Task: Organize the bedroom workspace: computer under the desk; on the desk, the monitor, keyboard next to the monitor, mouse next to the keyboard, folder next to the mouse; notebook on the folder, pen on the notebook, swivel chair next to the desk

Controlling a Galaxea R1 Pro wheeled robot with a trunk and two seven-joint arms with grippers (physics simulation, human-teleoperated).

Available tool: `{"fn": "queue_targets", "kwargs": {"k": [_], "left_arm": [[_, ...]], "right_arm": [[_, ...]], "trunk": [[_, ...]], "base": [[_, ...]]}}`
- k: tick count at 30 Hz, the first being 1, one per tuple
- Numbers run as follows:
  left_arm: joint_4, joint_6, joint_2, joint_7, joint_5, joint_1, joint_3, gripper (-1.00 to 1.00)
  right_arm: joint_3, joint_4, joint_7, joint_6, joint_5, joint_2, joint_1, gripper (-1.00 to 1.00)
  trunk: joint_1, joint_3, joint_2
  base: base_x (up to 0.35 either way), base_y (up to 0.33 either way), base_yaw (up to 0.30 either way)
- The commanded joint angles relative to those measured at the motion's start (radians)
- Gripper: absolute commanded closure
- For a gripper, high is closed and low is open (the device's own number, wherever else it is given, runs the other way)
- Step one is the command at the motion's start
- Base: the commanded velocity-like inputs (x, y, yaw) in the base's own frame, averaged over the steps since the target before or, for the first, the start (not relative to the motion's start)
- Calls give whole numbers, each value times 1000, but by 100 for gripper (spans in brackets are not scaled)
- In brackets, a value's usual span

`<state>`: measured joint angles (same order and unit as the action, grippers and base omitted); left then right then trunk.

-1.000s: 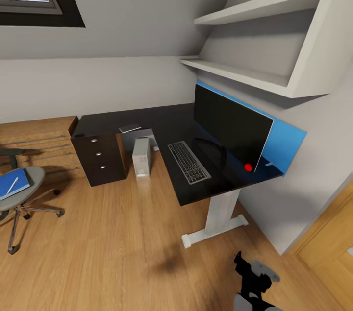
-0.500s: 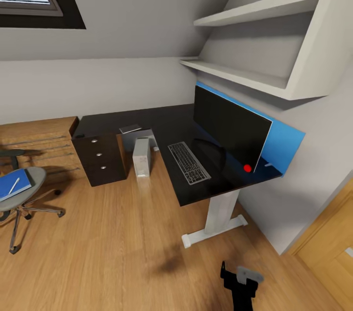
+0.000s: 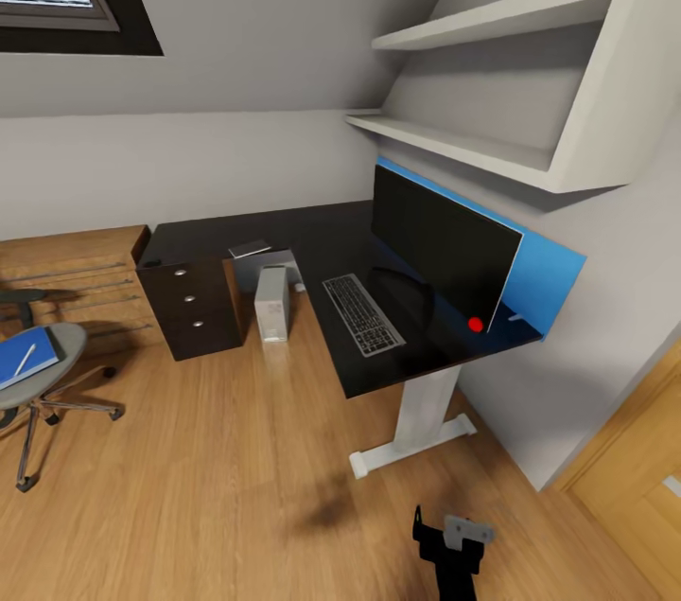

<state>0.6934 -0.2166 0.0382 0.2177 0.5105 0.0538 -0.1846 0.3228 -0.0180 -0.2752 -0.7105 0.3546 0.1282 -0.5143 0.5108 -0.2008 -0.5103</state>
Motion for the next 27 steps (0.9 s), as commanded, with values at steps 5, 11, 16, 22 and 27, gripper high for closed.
{"fn": "queue_targets", "kwargs": {"k": [5, 11, 16, 22, 27], "left_arm": [[1, -4, 2, 9, 10, 0, -7, -100], [-28, -3, 2, 10, 8, 0, -8, -100], [-40, -4, 2, 10, 8, 0, -7, -100], [-43, -4, 1, 9, 7, 0, -7, -100], [-52, -4, -10, 8, 7, 0, -10, -100]], "right_arm": [[9, -2, -6, -6, 5, 6, -1, -100], [10, -3, -3, -4, -1, 10, -1, -100], [11, -3, 0, -2, -3, 23, -1, -100], [11, -3, 1, -2, -7, 42, 4, -100], [12, -3, 2, -1, -8, 46, 5, -100]], "trunk": [[0, -2, -2], [0, -2, -2], [0, -2, -2], [0, -2, -2], [0, -4, -2]], "base": [[65, 46, 65], [183, 95, 266], [29, 11, 273], [3, 1, 273], [65, 0, 273]]}}
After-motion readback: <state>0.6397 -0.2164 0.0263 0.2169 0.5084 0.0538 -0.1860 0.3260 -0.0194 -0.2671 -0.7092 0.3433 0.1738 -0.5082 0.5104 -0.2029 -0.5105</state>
